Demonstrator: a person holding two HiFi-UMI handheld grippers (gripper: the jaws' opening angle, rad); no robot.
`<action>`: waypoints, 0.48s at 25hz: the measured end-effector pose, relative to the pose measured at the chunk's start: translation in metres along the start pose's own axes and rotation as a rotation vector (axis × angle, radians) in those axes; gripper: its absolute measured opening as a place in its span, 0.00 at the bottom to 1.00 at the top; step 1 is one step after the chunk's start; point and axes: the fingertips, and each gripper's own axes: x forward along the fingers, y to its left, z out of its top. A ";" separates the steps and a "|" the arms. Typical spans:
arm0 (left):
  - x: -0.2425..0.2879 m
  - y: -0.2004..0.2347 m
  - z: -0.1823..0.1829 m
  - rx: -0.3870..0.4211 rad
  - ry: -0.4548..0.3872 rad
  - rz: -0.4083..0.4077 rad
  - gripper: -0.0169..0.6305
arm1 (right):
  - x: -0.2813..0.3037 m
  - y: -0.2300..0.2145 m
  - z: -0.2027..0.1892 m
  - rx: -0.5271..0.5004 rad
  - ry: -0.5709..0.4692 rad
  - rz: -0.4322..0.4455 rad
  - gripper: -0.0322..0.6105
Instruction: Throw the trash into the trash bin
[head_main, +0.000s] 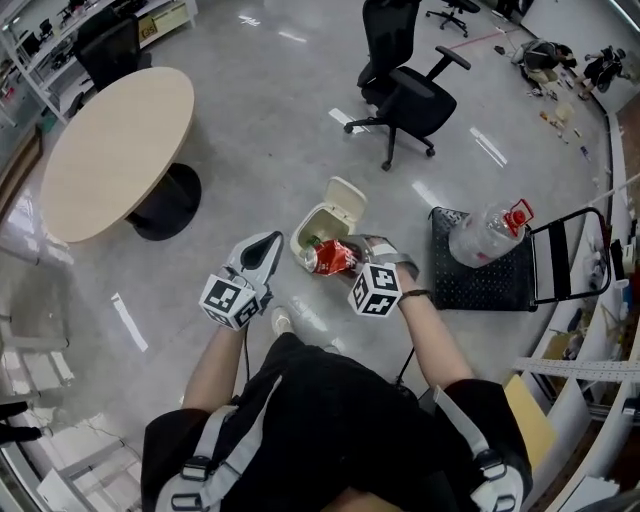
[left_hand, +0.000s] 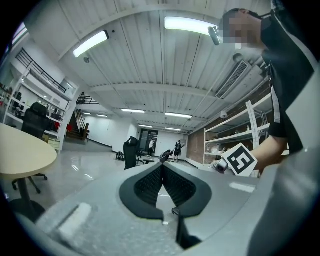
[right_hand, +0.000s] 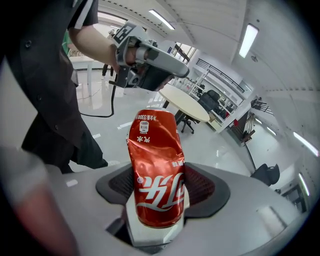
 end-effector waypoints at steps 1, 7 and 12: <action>0.001 0.010 0.001 0.005 0.005 -0.002 0.03 | 0.009 -0.005 0.005 -0.012 0.000 0.004 0.51; -0.006 0.063 0.004 0.025 0.032 -0.023 0.03 | 0.056 -0.036 0.035 -0.036 0.020 0.008 0.51; -0.016 0.103 0.000 0.020 0.059 -0.019 0.03 | 0.083 -0.048 0.047 -0.041 0.066 -0.001 0.51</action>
